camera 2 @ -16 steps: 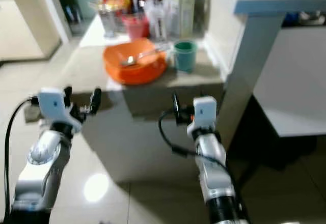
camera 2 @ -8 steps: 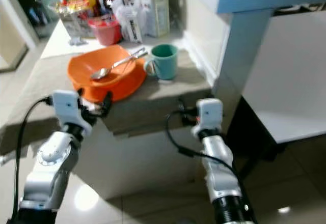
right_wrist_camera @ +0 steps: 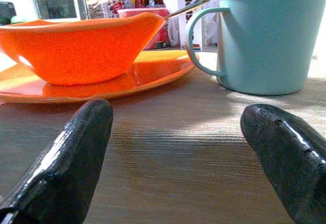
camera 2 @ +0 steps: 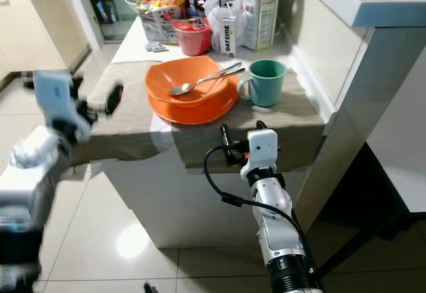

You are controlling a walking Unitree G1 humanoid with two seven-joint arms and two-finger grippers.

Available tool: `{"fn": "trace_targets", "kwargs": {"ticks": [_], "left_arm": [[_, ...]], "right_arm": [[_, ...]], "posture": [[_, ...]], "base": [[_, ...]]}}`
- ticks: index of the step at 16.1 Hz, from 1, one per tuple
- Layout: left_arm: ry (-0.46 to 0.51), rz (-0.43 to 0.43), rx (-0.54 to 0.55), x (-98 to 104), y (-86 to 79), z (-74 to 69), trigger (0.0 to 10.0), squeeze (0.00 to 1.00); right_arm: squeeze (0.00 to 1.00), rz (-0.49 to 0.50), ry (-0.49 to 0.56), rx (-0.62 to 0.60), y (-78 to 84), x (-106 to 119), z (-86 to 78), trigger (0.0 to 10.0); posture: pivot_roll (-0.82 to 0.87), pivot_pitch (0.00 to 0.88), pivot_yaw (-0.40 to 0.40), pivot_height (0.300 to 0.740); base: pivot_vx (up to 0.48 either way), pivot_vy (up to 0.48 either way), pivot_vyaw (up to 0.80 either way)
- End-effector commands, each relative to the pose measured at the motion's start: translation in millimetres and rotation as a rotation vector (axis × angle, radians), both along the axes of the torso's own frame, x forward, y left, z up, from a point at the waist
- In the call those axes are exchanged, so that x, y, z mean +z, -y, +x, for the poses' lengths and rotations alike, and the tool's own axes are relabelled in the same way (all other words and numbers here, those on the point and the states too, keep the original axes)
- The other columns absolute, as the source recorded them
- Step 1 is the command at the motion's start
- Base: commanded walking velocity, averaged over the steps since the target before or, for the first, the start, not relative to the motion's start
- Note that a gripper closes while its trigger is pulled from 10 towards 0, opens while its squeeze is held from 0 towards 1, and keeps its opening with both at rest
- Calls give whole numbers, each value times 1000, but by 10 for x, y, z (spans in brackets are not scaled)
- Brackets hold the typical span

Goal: Setting the table

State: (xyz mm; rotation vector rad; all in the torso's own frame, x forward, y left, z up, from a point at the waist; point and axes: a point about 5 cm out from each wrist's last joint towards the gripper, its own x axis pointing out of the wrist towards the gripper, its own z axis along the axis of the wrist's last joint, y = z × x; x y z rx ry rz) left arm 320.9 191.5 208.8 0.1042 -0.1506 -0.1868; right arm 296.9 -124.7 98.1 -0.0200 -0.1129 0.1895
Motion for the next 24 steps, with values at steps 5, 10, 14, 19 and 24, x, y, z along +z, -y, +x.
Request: {"fn": "trace_targets", "kwargs": {"ticks": [5, 10, 14, 19, 24], "left_arm": [[-110, 131, -288, 94, 230, 349, 10000, 0], [-106, 204, -438, 419, 384, 658, 10000, 0], [-123, 277, -549, 592, 609, 828, 10000, 0], [-166, 350, -571, 548, 727, 907, 10000, 0], [-150, 381, -577, 567, 842, 932, 10000, 0]], "right_arm": [[0, 12, 15, 4, -49, 34, -12, 10000], [0, -12, 20, -37, 103, 18, -158, 10000], [0, -27, 9, -82, 196, -10, -298, 10000], [0, -39, -19, -145, 299, -47, -582, 10000], [0, -88, -55, -161, 409, -34, -824, 10000]], "posture": [[-112, 0, 112, 740], [-178, 30, 144, 740], [-228, 60, 185, 740], [-296, 117, 217, 740], [-357, 154, 197, 740]], "base": [[0, 0, 0], [0, 0, 0], [0, 0, 0], [0, 0, 0], [0, 0, 0]]}}
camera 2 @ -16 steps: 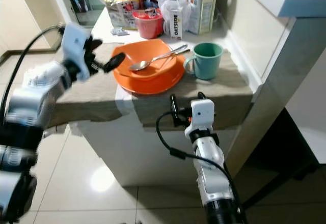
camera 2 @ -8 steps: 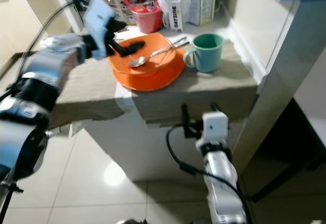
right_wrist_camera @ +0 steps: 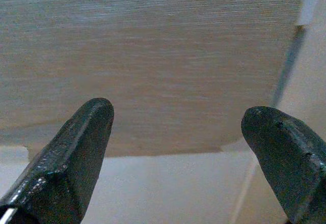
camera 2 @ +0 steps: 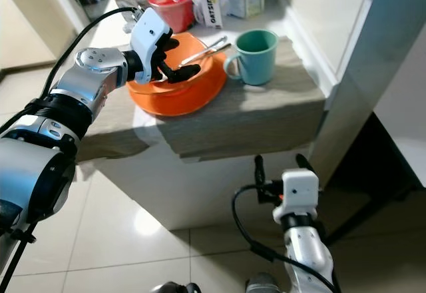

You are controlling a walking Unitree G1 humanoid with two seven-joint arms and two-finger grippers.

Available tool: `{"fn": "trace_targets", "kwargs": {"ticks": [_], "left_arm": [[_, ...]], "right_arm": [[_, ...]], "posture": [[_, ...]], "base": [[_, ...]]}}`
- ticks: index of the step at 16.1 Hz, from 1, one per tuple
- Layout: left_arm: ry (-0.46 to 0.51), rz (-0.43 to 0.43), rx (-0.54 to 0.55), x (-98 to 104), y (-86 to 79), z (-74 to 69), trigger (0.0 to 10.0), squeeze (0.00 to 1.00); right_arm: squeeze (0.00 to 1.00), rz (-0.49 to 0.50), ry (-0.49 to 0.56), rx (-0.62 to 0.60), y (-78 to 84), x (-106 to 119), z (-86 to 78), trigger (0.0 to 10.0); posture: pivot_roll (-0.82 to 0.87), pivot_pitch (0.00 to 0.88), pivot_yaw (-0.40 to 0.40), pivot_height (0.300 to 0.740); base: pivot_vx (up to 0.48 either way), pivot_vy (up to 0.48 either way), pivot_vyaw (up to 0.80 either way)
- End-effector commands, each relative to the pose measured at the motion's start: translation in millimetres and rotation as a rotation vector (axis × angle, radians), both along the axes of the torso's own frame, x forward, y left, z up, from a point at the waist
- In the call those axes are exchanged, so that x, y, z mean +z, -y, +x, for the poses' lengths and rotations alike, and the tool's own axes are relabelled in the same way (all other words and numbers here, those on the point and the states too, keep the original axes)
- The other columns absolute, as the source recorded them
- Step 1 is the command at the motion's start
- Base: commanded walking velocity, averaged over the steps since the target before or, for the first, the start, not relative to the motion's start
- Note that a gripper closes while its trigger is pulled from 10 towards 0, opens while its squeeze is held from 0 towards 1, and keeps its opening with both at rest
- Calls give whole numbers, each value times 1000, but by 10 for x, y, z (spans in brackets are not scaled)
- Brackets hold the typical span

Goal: Setting the table

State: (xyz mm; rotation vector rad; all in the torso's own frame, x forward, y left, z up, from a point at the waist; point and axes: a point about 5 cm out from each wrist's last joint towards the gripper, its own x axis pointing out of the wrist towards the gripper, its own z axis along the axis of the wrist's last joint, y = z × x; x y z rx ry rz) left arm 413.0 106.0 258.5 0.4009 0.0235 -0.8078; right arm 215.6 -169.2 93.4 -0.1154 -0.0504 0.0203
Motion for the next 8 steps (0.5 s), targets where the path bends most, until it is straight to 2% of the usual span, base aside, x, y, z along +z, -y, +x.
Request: {"fn": "trace_targets", "kwargs": {"ticks": [1, 4, 8], "left_arm": [[24, 18, 4, 69, -5, 11, 10000, 0], [26, 48, -3, 19, 36, 8, 10000, 0], [24, 83, 21, -22, 8, 17, 10000, 0]], "right_arm": [[0, 2, -6, 12, -27, 17, -28, 10000], [0, -8, -21, -2, 17, 33, -90, 10000], [0, -12, -46, -9, 16, 31, -170, 10000]], "posture": [[-363, 159, 196, 740], [-379, 173, 193, 740], [-388, 191, 194, 740]], "base": [[0, 0, 0], [0, 0, 0], [0, 0, 0]]}}
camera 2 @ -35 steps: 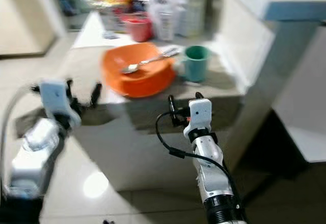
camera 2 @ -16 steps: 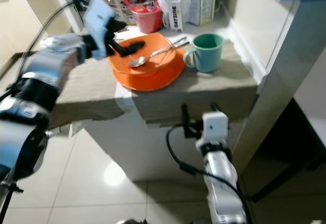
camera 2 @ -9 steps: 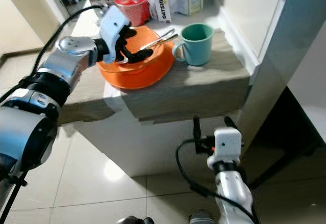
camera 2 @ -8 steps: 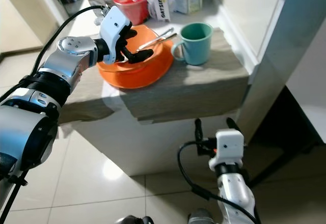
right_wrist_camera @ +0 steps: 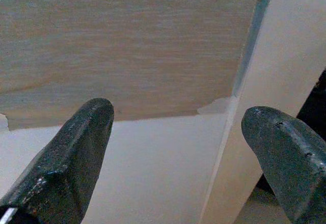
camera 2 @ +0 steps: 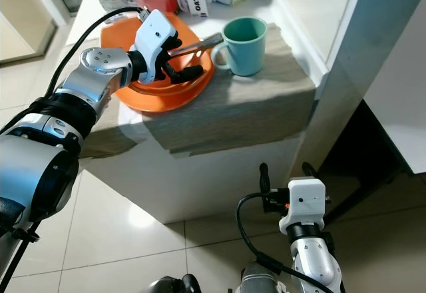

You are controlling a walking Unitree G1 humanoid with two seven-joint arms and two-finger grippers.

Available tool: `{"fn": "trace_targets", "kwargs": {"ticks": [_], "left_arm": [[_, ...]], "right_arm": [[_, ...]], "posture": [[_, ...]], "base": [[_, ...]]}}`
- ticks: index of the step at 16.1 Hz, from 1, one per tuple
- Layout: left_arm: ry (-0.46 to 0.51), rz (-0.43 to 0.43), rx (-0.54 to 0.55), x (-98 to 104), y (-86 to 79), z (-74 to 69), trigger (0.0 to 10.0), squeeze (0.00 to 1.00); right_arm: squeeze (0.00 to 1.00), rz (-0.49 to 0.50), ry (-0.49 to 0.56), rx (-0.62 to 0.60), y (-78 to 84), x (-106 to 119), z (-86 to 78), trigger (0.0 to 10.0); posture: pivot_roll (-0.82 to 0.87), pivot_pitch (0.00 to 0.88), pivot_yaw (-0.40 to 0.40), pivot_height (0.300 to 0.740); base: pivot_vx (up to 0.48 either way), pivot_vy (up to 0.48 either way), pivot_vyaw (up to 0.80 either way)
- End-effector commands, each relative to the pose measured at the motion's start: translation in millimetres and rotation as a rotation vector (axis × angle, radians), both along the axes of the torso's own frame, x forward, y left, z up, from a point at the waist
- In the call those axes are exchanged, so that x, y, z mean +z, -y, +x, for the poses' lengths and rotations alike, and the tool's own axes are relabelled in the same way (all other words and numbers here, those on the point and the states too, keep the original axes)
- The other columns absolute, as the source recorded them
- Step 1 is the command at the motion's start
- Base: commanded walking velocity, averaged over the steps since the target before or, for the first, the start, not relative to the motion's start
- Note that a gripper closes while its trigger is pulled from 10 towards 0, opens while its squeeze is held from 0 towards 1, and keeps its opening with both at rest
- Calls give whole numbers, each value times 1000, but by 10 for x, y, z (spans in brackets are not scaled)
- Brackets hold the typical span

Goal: Setting the table

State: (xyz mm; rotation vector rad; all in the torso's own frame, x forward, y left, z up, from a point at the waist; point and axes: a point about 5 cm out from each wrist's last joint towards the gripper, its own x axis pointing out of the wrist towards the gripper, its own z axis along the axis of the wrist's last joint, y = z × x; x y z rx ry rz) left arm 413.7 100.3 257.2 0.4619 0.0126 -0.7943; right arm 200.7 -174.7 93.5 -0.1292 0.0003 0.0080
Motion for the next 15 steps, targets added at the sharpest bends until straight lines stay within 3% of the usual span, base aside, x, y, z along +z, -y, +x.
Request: {"fn": "trace_targets", "kwargs": {"ticks": [1, 8, 9, 10, 15], "left_arm": [[-14, 33, 22, -19, -62, 11, 10000, 0], [-21, -12, 96, -26, -176, 35, 10000, 0], [-24, -14, 107, -26, -196, 38, 10000, 863], [-28, -15, 114, -27, -210, 40, 10000, 1000], [-30, -24, 141, -30, -269, 46, 10000, 1000]], "right_arm": [[0, 1, 1, 7, -37, 30, -31, 10000], [0, -11, -23, 15, -17, 39, -63, 10000], [0, -11, -25, 16, -14, 39, -66, 10000], [0, -12, -27, 17, -14, 37, -65, 10000], [0, -13, -35, 28, -24, 39, -42, 10000]], "posture": [[-390, 193, 192, 740], [-393, 192, 173, 740], [-392, 192, 172, 740], [-391, 191, 171, 740], [-378, 191, 162, 740]], "base": [[0, 0, 0], [0, 0, 0], [0, 0, 0], [0, 0, 0], [0, 0, 0]]}}
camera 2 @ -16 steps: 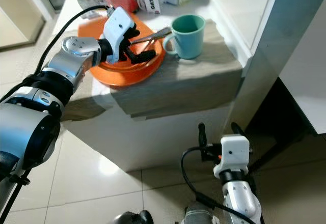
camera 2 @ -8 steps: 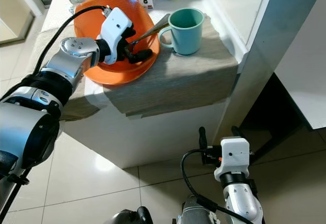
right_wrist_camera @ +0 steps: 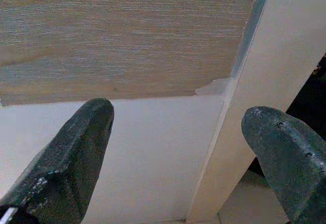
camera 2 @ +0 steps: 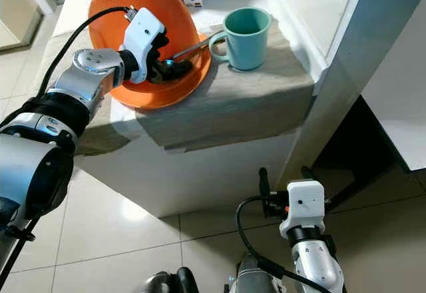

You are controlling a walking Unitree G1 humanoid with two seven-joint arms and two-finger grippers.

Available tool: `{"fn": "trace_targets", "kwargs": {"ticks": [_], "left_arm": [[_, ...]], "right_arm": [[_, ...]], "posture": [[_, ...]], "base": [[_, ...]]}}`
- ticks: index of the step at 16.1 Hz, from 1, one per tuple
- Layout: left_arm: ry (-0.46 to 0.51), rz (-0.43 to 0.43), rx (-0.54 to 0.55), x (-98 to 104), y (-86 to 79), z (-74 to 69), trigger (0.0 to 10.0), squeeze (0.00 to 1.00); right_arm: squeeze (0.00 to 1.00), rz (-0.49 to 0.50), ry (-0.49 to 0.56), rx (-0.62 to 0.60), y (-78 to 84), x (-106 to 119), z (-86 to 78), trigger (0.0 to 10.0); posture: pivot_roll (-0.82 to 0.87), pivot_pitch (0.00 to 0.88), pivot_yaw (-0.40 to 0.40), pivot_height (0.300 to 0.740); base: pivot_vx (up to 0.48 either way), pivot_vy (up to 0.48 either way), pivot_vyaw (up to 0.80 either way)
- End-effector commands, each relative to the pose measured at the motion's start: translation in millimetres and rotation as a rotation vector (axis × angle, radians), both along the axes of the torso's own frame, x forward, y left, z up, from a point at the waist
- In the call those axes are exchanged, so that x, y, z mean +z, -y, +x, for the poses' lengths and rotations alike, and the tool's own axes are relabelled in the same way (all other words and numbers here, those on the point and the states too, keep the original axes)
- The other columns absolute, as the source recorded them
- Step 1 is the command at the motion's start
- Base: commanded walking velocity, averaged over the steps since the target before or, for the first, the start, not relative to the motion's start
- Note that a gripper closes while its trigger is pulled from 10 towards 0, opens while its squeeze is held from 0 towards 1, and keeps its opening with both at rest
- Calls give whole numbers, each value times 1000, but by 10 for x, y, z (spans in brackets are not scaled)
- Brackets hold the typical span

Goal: Setting the table

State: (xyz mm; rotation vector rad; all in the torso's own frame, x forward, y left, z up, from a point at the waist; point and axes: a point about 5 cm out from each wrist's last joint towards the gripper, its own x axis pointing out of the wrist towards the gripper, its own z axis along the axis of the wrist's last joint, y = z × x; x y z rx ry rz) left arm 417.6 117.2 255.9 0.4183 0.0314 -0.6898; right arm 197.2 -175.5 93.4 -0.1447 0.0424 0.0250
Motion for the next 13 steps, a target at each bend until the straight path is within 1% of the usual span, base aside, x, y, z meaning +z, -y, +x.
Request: {"fn": "trace_targets", "kwargs": {"ticks": [1, 2, 3, 4, 5, 9, 13], "left_arm": [[-10, 17, 47, -19, -113, 11, 10000, 286], [-13, 20, 49, -27, -117, 11, 10000, 286], [-15, 18, 52, -34, -120, 11, 10000, 0], [-17, 11, 52, -33, -120, 11, 2667, 0], [-25, 5, 47, -38, -122, 9, 0, 0], [-46, -11, 29, -51, -103, 2, 0, 0], [-55, -64, 4, 0, -101, -2, 0, 0]], "right_arm": [[0, 2, 5, 18, -33, 38, 0, 10000], [0, 1, 5, 19, -33, 37, 1, 10000], [0, 1, 5, 20, -35, 37, 4, 10000], [0, 2, 4, 21, -38, 38, 4, 10000], [0, 3, 1, 21, -47, 33, -2, 10000], [0, 3, -4, 20, -54, 25, 1, 10000], [0, 2, -5, 21, -57, 20, 5, 10000]], "posture": [[-374, 192, 159, 740], [-374, 192, 159, 740], [-373, 193, 161, 740], [-373, 194, 161, 740], [-375, 194, 163, 740], [-376, 193, 163, 740], [-371, 192, 163, 740]], "base": [[0, 0, 0], [0, 0, 0], [0, 0, 0], [0, 0, 0], [0, 0, 0], [0, 0, 0], [0, 0, 0]]}}
